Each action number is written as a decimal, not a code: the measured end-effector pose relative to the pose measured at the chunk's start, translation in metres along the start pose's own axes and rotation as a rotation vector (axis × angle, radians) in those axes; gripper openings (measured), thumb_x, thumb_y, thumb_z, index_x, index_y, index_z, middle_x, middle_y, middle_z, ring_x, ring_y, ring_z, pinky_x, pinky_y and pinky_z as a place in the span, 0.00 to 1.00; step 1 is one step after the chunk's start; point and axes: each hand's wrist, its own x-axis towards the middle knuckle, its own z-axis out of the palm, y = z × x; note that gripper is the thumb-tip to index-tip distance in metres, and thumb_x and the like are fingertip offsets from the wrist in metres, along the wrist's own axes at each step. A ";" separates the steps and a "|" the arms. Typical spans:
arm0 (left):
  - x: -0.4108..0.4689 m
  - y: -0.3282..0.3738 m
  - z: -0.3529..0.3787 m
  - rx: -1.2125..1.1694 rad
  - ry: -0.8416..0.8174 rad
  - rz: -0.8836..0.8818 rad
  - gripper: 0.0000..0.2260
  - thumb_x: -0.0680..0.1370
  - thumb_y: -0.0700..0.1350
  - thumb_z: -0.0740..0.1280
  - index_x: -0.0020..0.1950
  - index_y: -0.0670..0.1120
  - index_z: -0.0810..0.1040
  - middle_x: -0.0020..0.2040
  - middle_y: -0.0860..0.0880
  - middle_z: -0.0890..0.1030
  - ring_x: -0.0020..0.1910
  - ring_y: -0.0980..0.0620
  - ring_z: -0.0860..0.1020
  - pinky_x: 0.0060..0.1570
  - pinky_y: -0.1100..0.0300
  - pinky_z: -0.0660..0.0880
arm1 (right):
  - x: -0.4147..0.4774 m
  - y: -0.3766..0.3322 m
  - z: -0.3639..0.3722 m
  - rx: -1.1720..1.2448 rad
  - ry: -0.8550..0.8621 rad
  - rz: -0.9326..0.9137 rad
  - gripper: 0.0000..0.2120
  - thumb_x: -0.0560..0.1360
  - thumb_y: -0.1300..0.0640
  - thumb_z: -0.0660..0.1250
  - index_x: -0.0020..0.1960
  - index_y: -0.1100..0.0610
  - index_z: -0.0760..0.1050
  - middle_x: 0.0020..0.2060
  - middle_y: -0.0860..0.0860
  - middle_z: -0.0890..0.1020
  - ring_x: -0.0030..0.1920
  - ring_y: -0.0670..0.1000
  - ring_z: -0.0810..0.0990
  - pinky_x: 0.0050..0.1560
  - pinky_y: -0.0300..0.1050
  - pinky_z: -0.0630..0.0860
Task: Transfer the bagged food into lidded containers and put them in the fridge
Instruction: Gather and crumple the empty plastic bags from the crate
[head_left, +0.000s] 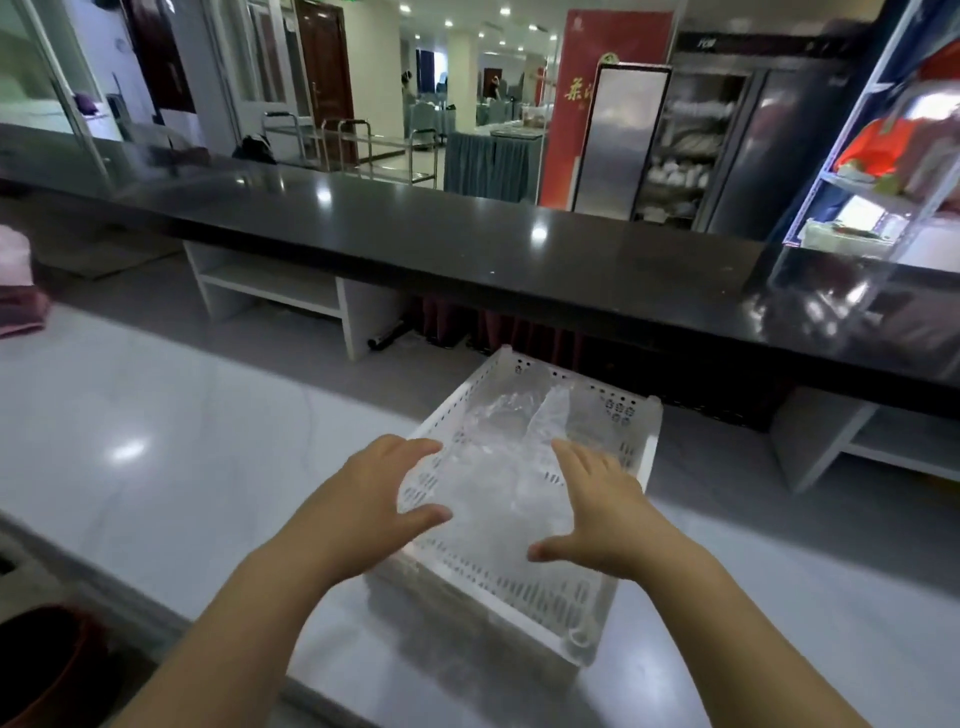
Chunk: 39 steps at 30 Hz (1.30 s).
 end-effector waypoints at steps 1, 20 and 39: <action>0.013 0.001 0.002 0.019 -0.026 0.022 0.32 0.71 0.61 0.69 0.72 0.61 0.59 0.68 0.60 0.65 0.67 0.57 0.65 0.65 0.56 0.68 | 0.009 0.004 0.001 0.004 -0.051 0.021 0.57 0.64 0.36 0.73 0.78 0.50 0.40 0.75 0.51 0.59 0.74 0.55 0.56 0.73 0.56 0.59; 0.189 0.017 0.040 0.130 -0.174 0.069 0.29 0.70 0.57 0.72 0.68 0.53 0.68 0.66 0.51 0.62 0.66 0.50 0.59 0.62 0.55 0.68 | 0.113 0.063 -0.031 0.156 0.100 0.119 0.41 0.69 0.45 0.73 0.75 0.47 0.53 0.74 0.49 0.55 0.73 0.53 0.56 0.69 0.49 0.66; 0.203 0.031 0.049 0.127 -0.275 0.396 0.18 0.75 0.32 0.62 0.58 0.50 0.81 0.52 0.58 0.76 0.51 0.57 0.75 0.49 0.68 0.72 | 0.108 0.072 -0.013 0.058 0.204 0.063 0.43 0.65 0.41 0.74 0.70 0.43 0.51 0.71 0.42 0.47 0.71 0.51 0.46 0.73 0.52 0.52</action>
